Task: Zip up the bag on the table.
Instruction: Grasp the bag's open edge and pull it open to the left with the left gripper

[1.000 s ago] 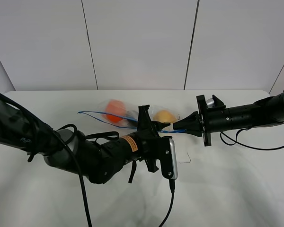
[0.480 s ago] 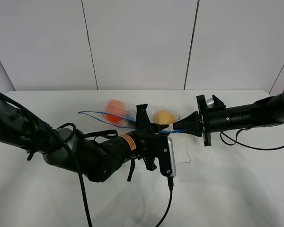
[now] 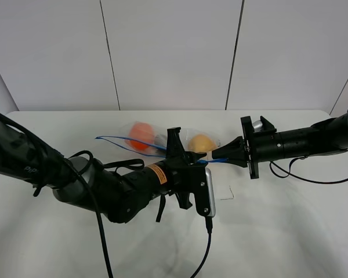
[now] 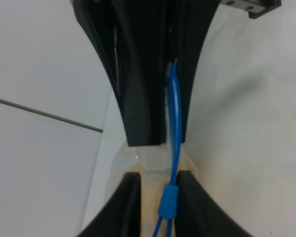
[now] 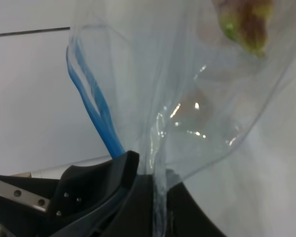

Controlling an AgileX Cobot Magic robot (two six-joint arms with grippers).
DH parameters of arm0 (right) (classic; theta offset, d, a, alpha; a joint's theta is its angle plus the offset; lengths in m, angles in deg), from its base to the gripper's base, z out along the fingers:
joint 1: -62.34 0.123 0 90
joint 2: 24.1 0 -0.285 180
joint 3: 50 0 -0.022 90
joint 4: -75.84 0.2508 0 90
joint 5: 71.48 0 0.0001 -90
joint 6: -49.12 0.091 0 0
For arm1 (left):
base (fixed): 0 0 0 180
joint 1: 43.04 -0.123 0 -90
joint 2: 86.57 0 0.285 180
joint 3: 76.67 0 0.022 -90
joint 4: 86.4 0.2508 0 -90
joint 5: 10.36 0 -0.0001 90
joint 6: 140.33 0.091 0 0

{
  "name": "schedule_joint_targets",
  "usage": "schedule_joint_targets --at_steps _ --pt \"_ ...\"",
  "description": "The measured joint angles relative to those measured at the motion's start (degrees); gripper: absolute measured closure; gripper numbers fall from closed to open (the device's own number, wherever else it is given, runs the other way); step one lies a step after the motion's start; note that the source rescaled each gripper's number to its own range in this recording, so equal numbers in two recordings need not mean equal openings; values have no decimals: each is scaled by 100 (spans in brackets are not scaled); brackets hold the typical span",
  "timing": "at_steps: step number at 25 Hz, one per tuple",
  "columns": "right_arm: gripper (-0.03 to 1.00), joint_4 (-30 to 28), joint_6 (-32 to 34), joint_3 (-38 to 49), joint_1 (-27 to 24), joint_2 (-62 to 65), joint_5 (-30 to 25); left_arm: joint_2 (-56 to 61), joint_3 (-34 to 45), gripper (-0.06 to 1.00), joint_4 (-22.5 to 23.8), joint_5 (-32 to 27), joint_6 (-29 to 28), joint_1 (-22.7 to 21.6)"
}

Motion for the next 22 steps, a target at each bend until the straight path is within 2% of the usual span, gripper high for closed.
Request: schedule_joint_targets --at_steps 19,22 --pt "96 0 0 0 0 0 0 0 0 74 0 -29 12 134" --pt "96 -5 0 0 0 0 0 0 0 80 0 -35 12 134"
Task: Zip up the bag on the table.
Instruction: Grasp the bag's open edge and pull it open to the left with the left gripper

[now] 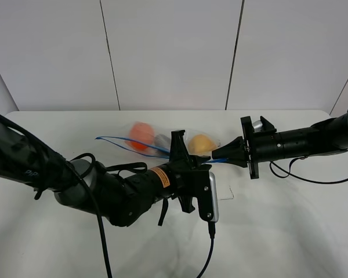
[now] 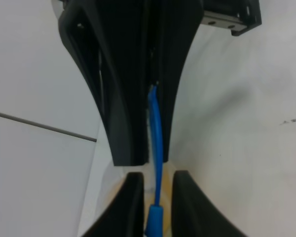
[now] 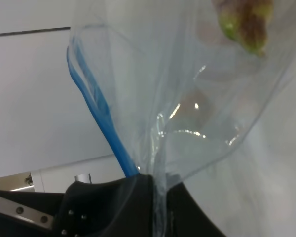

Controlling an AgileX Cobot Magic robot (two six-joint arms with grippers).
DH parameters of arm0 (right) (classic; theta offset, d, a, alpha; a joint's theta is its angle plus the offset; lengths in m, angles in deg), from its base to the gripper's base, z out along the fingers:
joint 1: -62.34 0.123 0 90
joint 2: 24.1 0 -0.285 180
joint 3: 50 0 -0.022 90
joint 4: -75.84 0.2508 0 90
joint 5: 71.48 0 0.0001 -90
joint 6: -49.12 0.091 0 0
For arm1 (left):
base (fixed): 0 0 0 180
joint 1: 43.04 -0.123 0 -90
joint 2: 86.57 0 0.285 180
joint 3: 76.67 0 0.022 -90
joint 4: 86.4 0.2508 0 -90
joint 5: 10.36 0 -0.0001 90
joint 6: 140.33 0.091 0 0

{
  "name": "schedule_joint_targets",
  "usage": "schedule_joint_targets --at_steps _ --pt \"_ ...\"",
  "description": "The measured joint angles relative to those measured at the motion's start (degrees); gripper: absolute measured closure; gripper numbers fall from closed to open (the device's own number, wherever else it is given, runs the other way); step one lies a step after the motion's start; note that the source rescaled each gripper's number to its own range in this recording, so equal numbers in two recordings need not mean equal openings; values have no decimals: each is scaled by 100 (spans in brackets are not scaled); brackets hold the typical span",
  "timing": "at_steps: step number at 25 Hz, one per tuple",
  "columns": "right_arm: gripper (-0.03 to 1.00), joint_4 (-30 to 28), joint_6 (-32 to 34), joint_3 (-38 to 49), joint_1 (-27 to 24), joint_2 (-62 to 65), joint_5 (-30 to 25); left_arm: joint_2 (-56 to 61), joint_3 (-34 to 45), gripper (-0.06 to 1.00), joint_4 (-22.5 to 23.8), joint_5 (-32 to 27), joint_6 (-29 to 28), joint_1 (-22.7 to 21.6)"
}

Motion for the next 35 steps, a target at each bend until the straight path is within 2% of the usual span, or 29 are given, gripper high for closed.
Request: schedule_joint_targets --at_steps 8,22,35 --pt "96 -17 0 0 0 0 5 0 0 94 -89 0 34 0" --pt "96 6 0 0 0 0 5 6 162 94 -225 157 710 -54" --pt "96 61 41 0 0 0 -15 217 518 94 -1033 536 1632 -172"
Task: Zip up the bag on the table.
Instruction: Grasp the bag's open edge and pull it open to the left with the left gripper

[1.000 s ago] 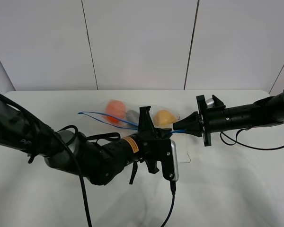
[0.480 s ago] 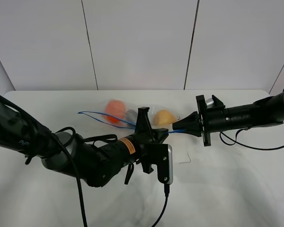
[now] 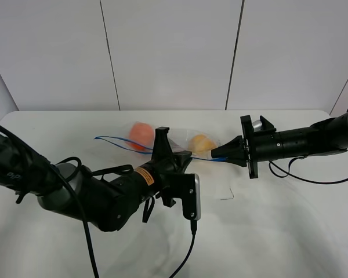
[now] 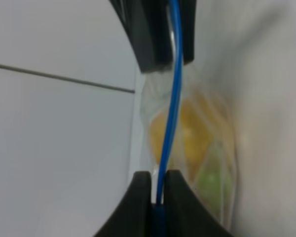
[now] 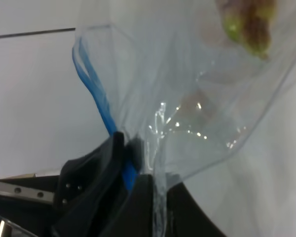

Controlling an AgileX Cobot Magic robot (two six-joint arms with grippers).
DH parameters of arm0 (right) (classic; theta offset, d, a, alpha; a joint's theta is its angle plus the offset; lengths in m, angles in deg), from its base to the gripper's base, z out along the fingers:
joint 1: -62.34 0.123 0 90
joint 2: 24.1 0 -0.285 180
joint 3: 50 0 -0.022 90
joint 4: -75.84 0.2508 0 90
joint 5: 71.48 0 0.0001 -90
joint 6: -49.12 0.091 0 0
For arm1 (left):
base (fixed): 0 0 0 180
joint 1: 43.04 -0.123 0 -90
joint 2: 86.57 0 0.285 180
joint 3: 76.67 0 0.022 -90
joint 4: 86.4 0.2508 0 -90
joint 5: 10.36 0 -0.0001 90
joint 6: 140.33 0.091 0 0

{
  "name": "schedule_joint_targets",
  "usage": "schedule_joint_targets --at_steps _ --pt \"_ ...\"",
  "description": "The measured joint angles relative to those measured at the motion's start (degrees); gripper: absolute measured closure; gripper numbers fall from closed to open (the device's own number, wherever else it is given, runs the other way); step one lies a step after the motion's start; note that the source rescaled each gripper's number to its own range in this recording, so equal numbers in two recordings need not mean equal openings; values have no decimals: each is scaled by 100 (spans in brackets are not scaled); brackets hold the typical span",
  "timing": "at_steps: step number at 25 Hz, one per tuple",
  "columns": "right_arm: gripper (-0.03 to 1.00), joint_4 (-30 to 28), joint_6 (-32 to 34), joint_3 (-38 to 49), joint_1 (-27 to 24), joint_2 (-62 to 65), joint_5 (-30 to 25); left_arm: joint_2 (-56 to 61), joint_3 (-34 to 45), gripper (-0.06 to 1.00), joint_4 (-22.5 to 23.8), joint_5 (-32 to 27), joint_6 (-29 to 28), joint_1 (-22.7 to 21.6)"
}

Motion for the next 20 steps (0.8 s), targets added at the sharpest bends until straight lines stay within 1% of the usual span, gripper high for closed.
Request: schedule_joint_targets --at_steps 5,9,17,20 --pt "96 39 -1 -12 0 0 18 0 5 94 -307 40 328 -162" --pt "96 50 -1 -14 0 0 25 4 137 94 -329 149 459 -353" --pt "96 -26 -1 -14 0 0 20 11 1133 94 -329 820 539 -681" --pt "96 -37 -1 -14 0 0 20 11 1322 94 -323 908 545 -849"
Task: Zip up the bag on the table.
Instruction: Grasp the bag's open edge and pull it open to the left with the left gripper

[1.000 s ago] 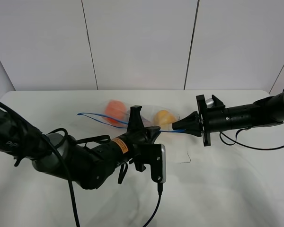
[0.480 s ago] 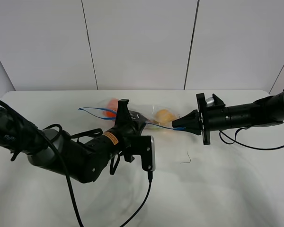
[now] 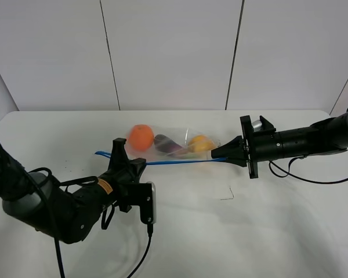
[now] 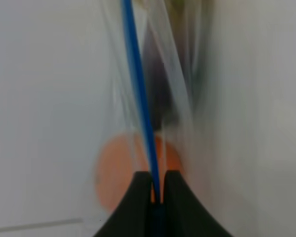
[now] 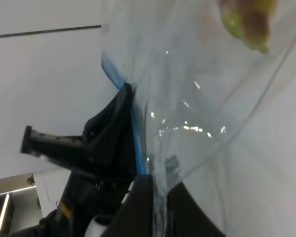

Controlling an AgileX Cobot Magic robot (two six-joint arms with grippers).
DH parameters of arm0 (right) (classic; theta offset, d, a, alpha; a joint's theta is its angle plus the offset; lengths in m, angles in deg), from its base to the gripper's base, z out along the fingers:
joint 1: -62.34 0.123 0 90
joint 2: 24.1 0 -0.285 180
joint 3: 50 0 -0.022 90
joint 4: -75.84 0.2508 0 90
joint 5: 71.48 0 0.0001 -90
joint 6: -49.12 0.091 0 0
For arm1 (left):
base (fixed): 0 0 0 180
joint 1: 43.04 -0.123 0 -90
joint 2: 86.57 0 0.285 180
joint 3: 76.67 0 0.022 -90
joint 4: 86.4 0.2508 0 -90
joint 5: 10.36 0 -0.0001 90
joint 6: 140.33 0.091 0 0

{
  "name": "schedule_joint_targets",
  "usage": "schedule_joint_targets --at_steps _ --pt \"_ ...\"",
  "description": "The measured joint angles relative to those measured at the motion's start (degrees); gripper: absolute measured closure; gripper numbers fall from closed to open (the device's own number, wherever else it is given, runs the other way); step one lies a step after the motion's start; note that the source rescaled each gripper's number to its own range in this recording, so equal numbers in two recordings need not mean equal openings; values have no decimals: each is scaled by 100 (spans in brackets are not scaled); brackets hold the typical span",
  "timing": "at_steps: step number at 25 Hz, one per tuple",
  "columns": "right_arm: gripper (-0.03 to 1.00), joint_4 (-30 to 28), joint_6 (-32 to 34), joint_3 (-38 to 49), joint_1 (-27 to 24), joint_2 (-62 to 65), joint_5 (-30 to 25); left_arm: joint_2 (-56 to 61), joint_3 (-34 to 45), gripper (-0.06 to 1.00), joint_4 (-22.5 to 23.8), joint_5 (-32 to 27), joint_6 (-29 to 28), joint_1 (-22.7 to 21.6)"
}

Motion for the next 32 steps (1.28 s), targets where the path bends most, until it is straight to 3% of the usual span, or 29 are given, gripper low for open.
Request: schedule_joint_targets --at_steps 17,32 --pt "96 41 0 0 0 0 0 0 28 94 21 289 79 -1291" --pt "96 30 0 0 5 0 0 0 28 94 -55 289 108 -1470"
